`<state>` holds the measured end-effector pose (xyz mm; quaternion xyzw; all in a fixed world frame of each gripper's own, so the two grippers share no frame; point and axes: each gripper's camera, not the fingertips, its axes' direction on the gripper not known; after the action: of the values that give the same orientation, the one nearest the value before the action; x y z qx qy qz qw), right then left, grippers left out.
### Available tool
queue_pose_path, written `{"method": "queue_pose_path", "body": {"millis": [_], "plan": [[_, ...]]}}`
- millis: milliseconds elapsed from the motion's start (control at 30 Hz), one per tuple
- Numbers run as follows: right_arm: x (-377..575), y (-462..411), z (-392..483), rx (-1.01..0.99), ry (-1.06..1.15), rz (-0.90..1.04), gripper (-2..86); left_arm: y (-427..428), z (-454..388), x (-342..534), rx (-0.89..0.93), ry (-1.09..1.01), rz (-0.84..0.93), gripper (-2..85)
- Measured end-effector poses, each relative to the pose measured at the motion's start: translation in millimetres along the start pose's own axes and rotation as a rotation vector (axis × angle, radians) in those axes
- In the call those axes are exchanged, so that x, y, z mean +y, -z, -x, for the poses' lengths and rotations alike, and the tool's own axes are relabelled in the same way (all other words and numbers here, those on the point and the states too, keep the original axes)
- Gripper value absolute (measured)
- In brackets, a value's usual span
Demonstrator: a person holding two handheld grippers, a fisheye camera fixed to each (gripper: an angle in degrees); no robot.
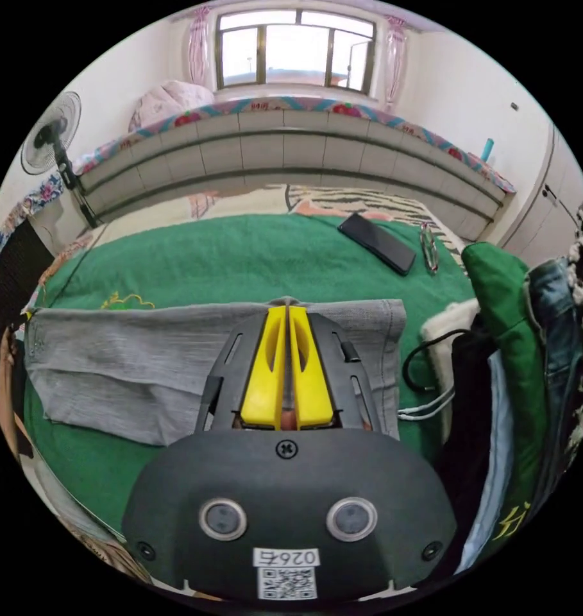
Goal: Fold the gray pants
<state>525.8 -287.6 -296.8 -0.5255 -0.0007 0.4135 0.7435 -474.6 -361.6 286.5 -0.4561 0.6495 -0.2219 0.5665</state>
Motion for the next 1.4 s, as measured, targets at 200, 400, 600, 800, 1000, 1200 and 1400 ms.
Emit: {"method": "queue_pose_path", "body": {"millis": [200,400,600,800,1000,1200,1400], "plan": [[19,84,-27,-0.105,-0.027,-0.171,-1.4,61,31,48,0.298,0.034,-0.245,0.9],[111,174,-71,-0.362,-0.097,-0.414,-1.3,121,24,138,0.446,-0.176,-0.397,0.9],[219,215,-79,-0.318,-0.034,-0.327,-1.3,120,40,235,0.394,-0.101,-0.205,3.1],[241,216,-72,-0.24,0.055,-0.12,-1.2,107,48,269,0.324,0.073,-0.08,4.5],[205,257,-74,-0.154,-0.011,-0.333,-0.6,166,32,270,0.203,0.08,-0.375,0.5],[81,187,-69,-0.148,-0.036,-0.181,5.5,126,-12,165,-0.017,-0.091,-0.348,15.1],[-31,82,-82,0.013,-0.127,0.01,10.1,-8,-4,40,-0.158,0.008,-0.043,21.4]]}}
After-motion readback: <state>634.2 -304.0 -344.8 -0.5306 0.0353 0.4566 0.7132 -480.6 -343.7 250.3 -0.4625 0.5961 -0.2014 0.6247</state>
